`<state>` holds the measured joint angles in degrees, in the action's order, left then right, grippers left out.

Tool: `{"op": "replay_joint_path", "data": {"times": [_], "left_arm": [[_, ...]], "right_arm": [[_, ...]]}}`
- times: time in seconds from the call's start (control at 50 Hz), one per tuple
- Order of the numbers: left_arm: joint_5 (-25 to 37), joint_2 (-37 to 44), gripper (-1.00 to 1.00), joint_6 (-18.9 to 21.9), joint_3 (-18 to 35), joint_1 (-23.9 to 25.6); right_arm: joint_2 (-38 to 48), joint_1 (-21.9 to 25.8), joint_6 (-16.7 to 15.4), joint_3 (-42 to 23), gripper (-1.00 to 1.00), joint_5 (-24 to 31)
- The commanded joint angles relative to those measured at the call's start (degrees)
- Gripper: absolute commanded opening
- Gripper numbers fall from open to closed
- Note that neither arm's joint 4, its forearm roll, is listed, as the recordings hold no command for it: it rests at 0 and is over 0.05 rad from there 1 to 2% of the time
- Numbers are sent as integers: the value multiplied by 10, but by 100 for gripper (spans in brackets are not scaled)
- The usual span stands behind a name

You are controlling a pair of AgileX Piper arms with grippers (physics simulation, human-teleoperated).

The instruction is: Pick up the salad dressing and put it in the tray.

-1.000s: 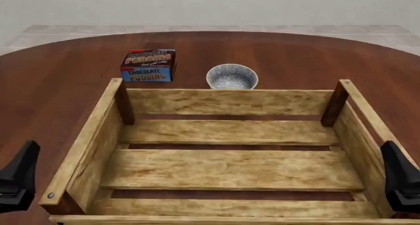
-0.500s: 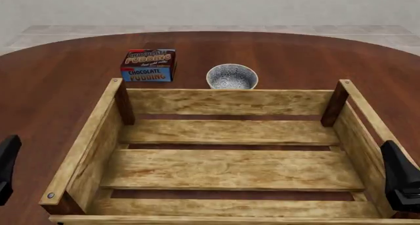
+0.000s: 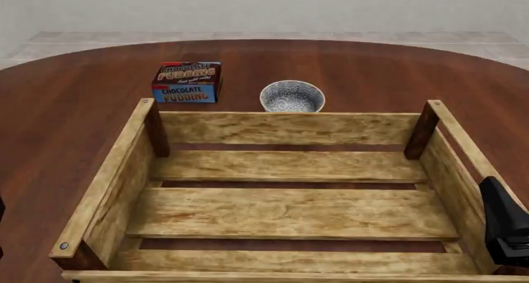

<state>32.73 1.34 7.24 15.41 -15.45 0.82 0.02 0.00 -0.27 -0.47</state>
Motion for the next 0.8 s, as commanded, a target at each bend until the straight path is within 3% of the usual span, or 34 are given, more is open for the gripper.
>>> {"op": "replay_joint_path", "data": {"times": [0.02, 0.08, 0.26, 0.46, 0.66, 0.74, 0.8], "left_arm": [[9, -13, 100, 0, -11, -77], [23, -13, 100, 1, 10, -86], [5, -13, 100, 16, 5, -135], [-19, -13, 100, 10, -25, -180], [-52, -13, 100, 37, -77, -240], [-87, -13, 100, 71, -100, -270], [-82, -13, 100, 59, -107, -277]], "right_arm": [[0, 0, 0, 0, 100, 0], [0, 0, 0, 0, 100, 0], [0, 0, 0, 0, 100, 0], [0, 0, 0, 0, 100, 0], [0, 0, 0, 0, 100, 0], [0, 0, 0, 0, 100, 0], [0, 0, 0, 0, 100, 0]]}}
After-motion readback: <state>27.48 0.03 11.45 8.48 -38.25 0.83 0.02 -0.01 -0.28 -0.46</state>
